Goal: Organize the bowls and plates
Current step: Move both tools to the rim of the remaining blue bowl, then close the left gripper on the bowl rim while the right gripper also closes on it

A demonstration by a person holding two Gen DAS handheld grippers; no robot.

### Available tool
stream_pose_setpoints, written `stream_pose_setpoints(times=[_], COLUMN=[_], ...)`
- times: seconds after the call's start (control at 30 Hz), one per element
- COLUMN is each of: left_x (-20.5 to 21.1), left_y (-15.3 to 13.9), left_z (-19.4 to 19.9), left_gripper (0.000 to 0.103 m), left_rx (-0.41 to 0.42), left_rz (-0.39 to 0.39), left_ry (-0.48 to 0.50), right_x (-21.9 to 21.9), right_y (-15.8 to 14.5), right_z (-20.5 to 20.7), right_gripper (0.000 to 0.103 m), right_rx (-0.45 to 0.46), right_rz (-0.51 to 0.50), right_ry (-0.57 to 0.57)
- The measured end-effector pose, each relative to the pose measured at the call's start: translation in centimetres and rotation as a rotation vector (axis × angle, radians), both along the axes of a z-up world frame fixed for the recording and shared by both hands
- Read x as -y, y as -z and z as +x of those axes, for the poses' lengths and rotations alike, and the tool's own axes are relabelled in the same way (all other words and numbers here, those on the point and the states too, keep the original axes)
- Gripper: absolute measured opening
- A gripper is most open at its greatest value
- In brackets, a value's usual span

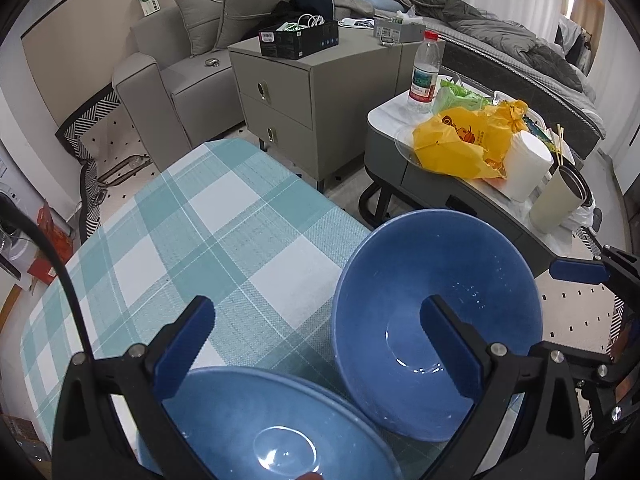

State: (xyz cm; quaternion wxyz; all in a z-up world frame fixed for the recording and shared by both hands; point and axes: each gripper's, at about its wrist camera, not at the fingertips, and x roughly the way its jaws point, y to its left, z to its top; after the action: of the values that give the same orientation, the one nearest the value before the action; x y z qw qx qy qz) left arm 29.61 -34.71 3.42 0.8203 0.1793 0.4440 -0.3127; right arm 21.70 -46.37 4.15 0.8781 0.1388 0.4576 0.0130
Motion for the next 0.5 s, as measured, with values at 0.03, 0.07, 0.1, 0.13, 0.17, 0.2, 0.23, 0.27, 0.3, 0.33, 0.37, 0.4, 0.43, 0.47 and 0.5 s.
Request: stream_pose_setpoints(times=[0.03, 0.07, 0.1, 0.13, 0.17, 0.2, 0.23, 0.27, 0.3, 0.33, 0.37, 0.4, 0.43, 0.47, 0.5], left_x=[0.1, 0.2, 0.3, 0.4, 0.5, 0.6, 0.7, 0.8, 0.9, 1.0, 1.0, 1.1, 1.2, 1.3, 1.3], left_y=[0.2, 0.4, 0.6, 0.8, 1.0, 1.2, 1.4, 1.6, 1.8, 2.0, 2.2, 2.3, 2.5, 2.6, 2.7], left_z=[0.0, 0.0, 0.1, 0.1, 0.1, 0.1, 0.0, 0.0, 0.0, 0.1, 0.2, 0.2, 0.3, 0.3, 0.4], left_gripper=[0.103, 0.102, 0.102, 0.101, 0.101, 0.101, 0.099, 0.097, 0.091, 0.087, 0.087, 0.080, 0.071, 0.068, 0.065], left_rx=[0.001, 0.002, 0.003, 0.003, 0.004, 0.004, 0.004, 0.001, -0.007, -0.024, -0.040, -0.048, -0.056, -0.063, -0.067], left_rz=[0.006, 0.012, 0.020, 0.027, 0.037, 0.045, 0.052, 0.060, 0.064, 0.064, 0.062, 0.058, 0.059, 0.063, 0.064], left_ry=[0.003, 0.005, 0.007, 0.008, 0.010, 0.012, 0.017, 0.022, 0.027, 0.031, 0.034, 0.037, 0.040, 0.038, 0.036], right_x=[0.0, 0.1, 0.2, 0.3, 0.4, 0.5, 0.5, 0.5, 0.5, 0.5, 0.4, 0.3, 0.3, 0.3, 0.3], right_y=[0.2, 0.4, 0.6, 0.8, 1.0, 1.1, 1.2, 1.3, 1.5, 1.7, 1.8, 1.9, 2.1, 2.2, 2.4], right_z=[0.1, 0.2, 0.2, 0.3, 0.3, 0.4, 0.4, 0.4, 0.4, 0.4, 0.4, 0.4, 0.3, 0.3, 0.3], right_gripper=[0.086, 0.084, 0.083, 0.081, 0.080, 0.079, 0.079, 0.079, 0.079, 0.078, 0.077, 0.076, 0.075, 0.075, 0.075], right_rx=[-0.005, -0.008, -0.016, -0.021, -0.026, -0.028, -0.029, -0.031, -0.035, -0.040, -0.045, -0.051, -0.056, -0.059, -0.061], right_rz=[0.001, 0.002, 0.004, 0.009, 0.014, 0.017, 0.017, 0.015, 0.008, 0.005, 0.004, 0.004, 0.003, 0.001, 0.000], right_ry=[0.002, 0.006, 0.012, 0.013, 0.013, 0.015, 0.016, 0.019, 0.024, 0.025, 0.024, 0.022, 0.020, 0.021, 0.023])
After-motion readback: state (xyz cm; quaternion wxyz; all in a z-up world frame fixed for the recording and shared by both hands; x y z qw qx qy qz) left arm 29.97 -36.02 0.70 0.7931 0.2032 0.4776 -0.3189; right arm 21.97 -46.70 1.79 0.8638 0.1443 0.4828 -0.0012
